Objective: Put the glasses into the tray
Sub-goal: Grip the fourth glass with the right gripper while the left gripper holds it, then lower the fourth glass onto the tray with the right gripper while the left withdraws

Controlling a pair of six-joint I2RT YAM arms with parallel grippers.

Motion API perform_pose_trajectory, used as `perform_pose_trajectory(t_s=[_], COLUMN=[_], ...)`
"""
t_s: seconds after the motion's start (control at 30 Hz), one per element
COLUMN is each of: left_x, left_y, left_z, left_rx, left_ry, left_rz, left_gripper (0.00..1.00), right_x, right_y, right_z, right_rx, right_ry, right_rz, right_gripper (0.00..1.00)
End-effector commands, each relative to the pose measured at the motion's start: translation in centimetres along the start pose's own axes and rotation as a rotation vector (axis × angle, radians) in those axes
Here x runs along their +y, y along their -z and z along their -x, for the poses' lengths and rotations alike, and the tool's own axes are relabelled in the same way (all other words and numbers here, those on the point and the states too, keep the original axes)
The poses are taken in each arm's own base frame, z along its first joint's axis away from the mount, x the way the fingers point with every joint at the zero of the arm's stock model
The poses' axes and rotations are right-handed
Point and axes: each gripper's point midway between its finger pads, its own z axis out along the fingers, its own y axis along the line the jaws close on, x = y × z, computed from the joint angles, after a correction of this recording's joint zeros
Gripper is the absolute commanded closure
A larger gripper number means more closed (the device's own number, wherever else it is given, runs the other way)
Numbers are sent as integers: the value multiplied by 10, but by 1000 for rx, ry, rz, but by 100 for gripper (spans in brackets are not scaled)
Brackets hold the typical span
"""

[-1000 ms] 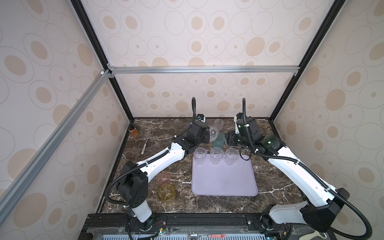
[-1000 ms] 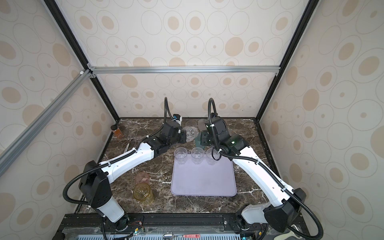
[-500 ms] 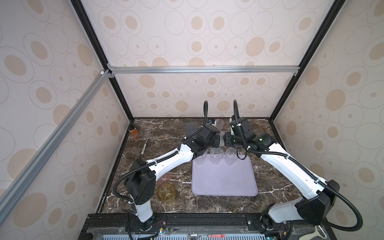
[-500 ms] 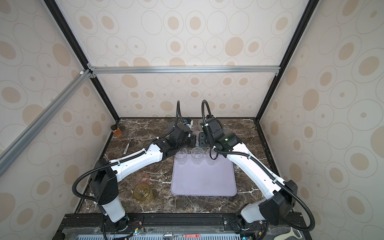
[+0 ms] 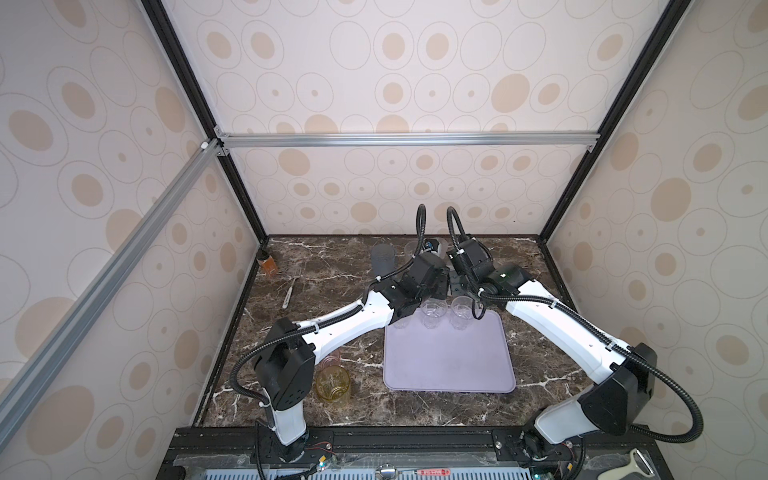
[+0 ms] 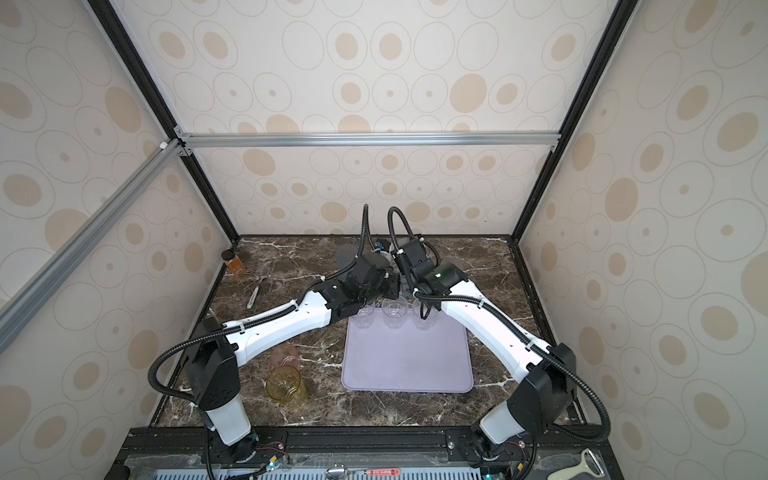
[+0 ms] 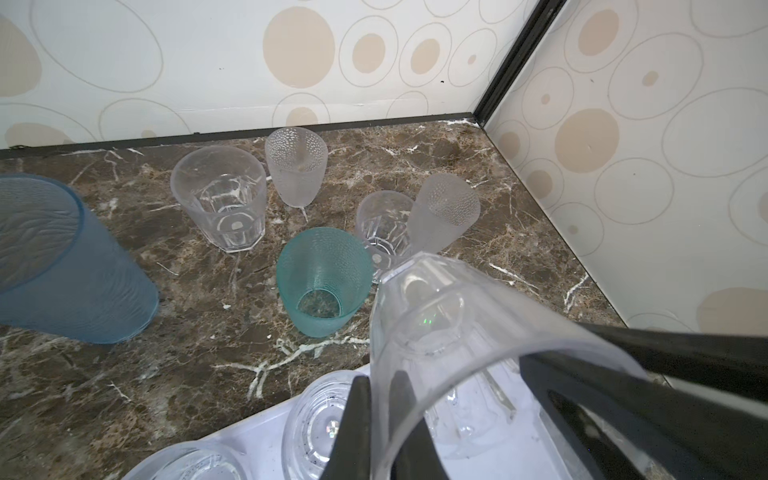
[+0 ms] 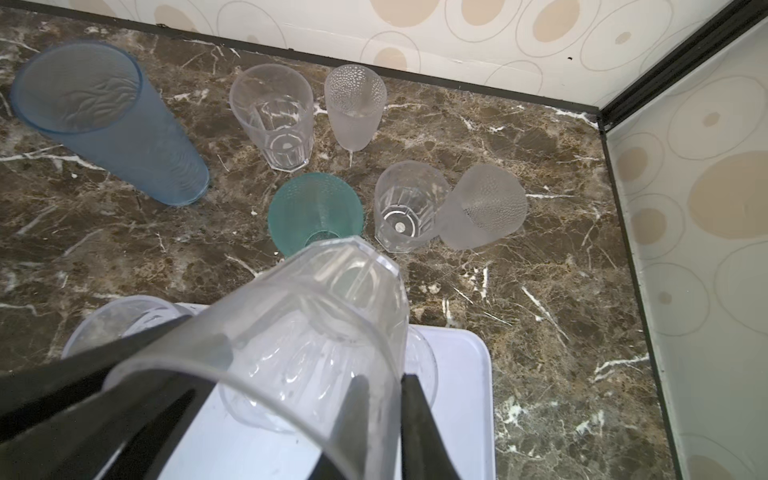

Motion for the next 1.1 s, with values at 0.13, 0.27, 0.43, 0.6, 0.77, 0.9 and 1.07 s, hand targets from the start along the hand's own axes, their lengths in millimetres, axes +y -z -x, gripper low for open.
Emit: perform_pose_trajectory(t_s=[0.13,0.27,0.43,0.6,0.77,0.9,1.07], left_x=[-40,-39,-33,-20,-5,7,18], left_y=[21,32,47,54,52,55,52], left_z=[37,41,50,54,37,29,20], left_rx=[-98,-129,-186,-228,-248,-291,-298], left_ry=[36,24,7,-53,-106,-127,-173], left_rz=[-130,-138,-128,-67,-31,-9,36], left_gripper=[72,64,61,57,53,52,51], right_x=[-12,-23,-43,-82,-131,-147,-147], right_y=[7,7,6,9,7,-4,-27], right_z=[1,1,-3,-14,-46,-82,-114], right_rx=[3,14,42,76,156,253,357], right_ry=[36,12,-63,-137,-278,-371,-438], right_rz=[-50,-58,-43,-86,-131,-131,-98], right_gripper=[100,100,100,100,100,100,100])
